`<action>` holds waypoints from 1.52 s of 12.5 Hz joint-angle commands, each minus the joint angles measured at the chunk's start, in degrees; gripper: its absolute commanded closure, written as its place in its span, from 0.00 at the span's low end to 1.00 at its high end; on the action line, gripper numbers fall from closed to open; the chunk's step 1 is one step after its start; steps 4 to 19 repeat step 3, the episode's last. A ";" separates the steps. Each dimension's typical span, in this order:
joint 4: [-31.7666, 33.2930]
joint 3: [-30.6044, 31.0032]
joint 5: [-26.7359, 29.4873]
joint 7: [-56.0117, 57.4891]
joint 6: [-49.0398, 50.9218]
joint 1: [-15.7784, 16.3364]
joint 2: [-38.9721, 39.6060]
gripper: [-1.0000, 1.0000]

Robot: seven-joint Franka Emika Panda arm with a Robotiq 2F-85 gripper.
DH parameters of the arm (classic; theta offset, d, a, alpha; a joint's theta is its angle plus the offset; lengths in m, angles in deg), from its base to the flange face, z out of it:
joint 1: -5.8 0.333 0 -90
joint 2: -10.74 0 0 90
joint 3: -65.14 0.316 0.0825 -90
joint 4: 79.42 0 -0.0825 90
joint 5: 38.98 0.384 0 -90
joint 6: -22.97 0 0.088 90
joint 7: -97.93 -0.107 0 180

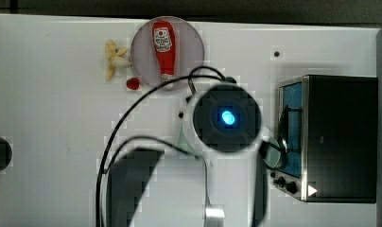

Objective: Drag strainer left to right.

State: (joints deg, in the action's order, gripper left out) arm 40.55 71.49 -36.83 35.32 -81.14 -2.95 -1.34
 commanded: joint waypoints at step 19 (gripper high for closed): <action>-3.95 -0.76 -0.31 15.01 9.92 -0.89 -5.70 0.00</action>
